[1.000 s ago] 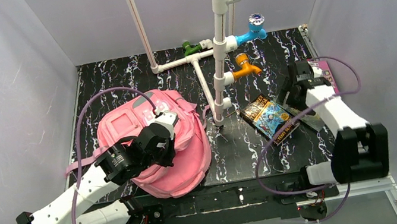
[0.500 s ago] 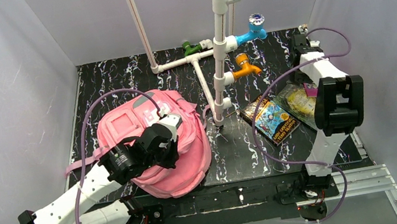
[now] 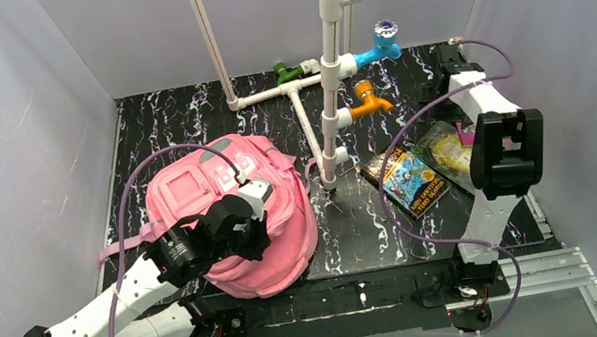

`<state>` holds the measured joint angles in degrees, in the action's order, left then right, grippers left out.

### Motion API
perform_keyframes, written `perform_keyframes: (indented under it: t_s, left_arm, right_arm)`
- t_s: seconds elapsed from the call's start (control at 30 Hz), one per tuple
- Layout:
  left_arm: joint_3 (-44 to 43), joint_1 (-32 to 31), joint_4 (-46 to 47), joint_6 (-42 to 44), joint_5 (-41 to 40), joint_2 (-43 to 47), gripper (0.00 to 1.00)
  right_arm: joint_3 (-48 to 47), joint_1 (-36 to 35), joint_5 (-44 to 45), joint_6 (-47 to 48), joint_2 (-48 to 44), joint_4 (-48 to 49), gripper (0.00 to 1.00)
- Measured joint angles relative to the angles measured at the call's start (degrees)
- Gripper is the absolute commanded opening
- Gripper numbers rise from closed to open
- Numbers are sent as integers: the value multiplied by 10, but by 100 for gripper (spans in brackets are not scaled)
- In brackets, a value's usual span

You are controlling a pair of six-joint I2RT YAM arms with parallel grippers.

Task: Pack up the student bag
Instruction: Move the book to the center of the board.

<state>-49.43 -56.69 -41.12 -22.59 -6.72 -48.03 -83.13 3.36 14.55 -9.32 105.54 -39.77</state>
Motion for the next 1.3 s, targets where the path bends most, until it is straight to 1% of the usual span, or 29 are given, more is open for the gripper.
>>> perform_keyframes:
  t_s: [0.17,0.27,0.37,0.5,0.6,0.67,0.8,0.83,0.97,1.03,1.13,1.2,1.3]
  left_arm:
    - [2,0,5,10,4,1,0]
    - [2,0,7,14,5,1,0]
    - [2,0,8,14,10,1,0]
    - [2,2,8,14,16,2,2]
    - [2,2,7,13,17,3,8]
    - [2,2,5,11,17,3,17]
    - [-2,2,-1,2,21,3,41]
    - [-5,2,-2,-2,21,4,44]
    - [-23,2,-4,-21,28,11,49]
    - [-30,2,3,-32,41,14,50]
    - [-35,-4,43,-54,77,11,53]
    - [-35,-28,72,-63,83,2,56]
    - [-35,-108,125,-64,60,-33,60]
  right_arm:
    - [8,41,-157,0,-15,4,97]
    - [56,51,-230,-6,-19,25,96]
    - [127,48,-289,-12,-22,40,93]
    - [214,42,-344,-33,-90,71,91]
    - [286,27,-362,-51,-134,81,90]
    - [329,9,-374,-68,-168,80,89]
    - [386,-33,-398,-104,-248,76,90]
    - [397,-43,-405,-115,-269,80,90]
    - [436,-65,-422,-147,-357,86,91]
    - [444,-66,-401,-156,-388,83,91]
    - [444,-66,-367,-163,-404,82,91]
    - [444,-66,-350,-166,-404,81,90]
    - [444,-66,-331,-168,-401,80,83]
